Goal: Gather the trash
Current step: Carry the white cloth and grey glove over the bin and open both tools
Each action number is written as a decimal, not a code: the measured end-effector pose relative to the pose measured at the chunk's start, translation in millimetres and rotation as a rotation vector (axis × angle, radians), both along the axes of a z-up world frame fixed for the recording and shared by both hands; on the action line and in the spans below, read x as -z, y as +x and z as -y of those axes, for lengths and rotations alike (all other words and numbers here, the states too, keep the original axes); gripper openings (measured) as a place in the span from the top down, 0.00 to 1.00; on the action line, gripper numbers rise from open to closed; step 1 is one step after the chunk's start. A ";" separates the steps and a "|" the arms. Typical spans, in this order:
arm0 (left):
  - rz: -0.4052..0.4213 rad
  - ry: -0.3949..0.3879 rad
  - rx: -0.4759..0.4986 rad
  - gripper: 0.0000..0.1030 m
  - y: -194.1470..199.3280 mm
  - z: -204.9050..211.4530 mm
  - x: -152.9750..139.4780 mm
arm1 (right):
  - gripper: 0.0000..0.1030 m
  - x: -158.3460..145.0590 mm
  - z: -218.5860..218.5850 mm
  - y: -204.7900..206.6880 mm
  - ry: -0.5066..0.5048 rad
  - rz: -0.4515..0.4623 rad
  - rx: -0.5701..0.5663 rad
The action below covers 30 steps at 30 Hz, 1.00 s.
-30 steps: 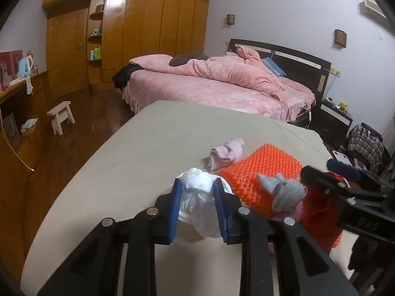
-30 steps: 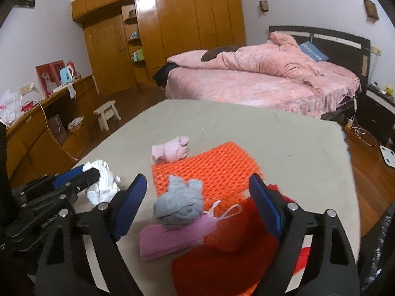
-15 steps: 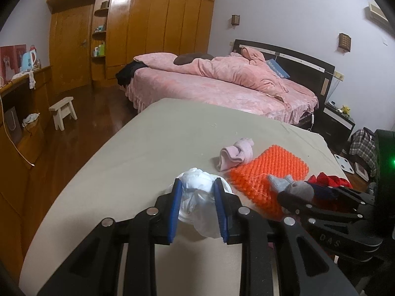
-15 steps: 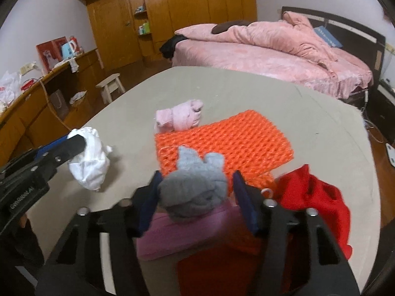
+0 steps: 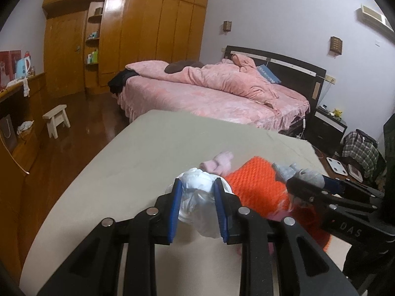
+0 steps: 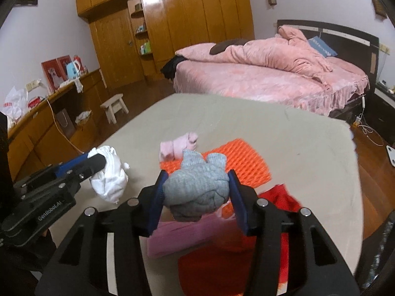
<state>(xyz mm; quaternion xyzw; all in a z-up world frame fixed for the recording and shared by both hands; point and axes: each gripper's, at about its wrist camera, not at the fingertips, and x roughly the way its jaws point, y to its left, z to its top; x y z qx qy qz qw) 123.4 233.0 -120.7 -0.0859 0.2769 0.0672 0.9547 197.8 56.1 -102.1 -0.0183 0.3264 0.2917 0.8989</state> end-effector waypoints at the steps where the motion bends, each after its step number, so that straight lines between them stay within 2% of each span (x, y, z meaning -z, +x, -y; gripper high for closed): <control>1: 0.003 0.001 0.004 0.74 0.1 2.6 -2.2 | 0.54 -3.2 3.5 0.9 0.004 0.005 0.005; 15: 0.062 0.002 0.147 0.74 12.5 82.4 -39.0 | 0.54 -47.4 91.4 -13.6 0.054 0.085 0.134; 30: 0.082 -0.030 0.340 0.74 28.2 187.2 -51.5 | 0.54 -55.9 206.2 -39.2 0.045 0.123 0.336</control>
